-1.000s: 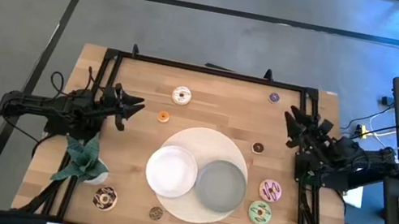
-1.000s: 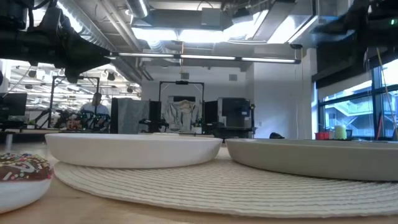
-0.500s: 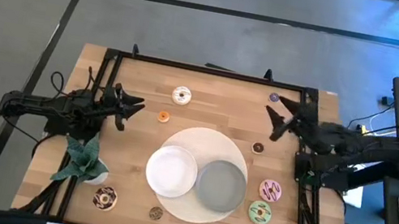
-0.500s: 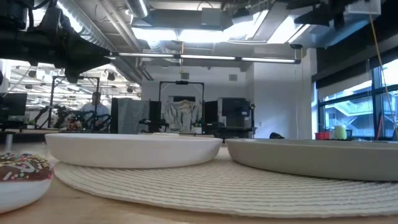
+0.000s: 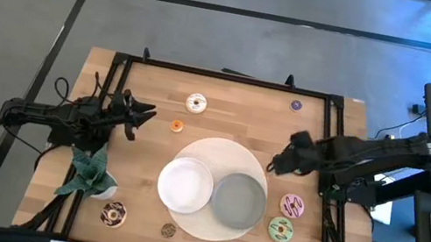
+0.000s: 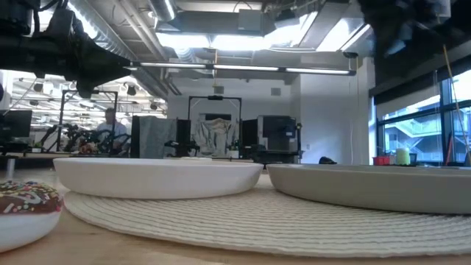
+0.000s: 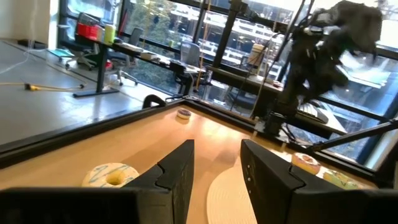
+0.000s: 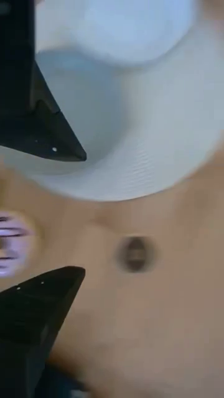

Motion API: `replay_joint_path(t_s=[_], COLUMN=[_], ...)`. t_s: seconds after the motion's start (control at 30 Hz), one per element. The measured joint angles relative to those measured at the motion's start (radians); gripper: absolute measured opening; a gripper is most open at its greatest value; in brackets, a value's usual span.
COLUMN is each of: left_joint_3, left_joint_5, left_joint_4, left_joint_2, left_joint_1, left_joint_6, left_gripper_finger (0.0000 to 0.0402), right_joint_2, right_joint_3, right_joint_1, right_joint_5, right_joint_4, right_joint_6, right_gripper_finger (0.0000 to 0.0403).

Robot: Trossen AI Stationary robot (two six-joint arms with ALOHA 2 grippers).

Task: Pick & Place donuts
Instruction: Put the large purple donut on the gray plate

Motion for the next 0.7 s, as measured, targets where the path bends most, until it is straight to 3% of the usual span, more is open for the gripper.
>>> replay_joint_path(t_s=[0.3, 0.53, 0.7], left_joint_3=[0.0, 0.0, 0.0], left_joint_5=[-0.037, -0.038, -0.038], left_joint_4=[0.002, 0.002, 0.002], left_joint_2=[0.0, 0.0, 0.0], left_joint_1=[0.0, 0.0, 0.0], left_joint_6=[0.02, 0.02, 0.02], left_gripper_finger=[0.0127, 0.0127, 0.0127], right_joint_2=[0.153, 0.233, 0.234], right_joint_3=[-0.107, -0.181, -0.259], right_joint_1=[0.139, 0.235, 0.265], right_joint_5=[-0.381, -0.421, -0.42], right_joint_4=[0.005, 0.003, 0.093], right_joint_6=[0.206, 0.404, 0.492], right_gripper_finger=[0.0291, 0.0287, 0.0269])
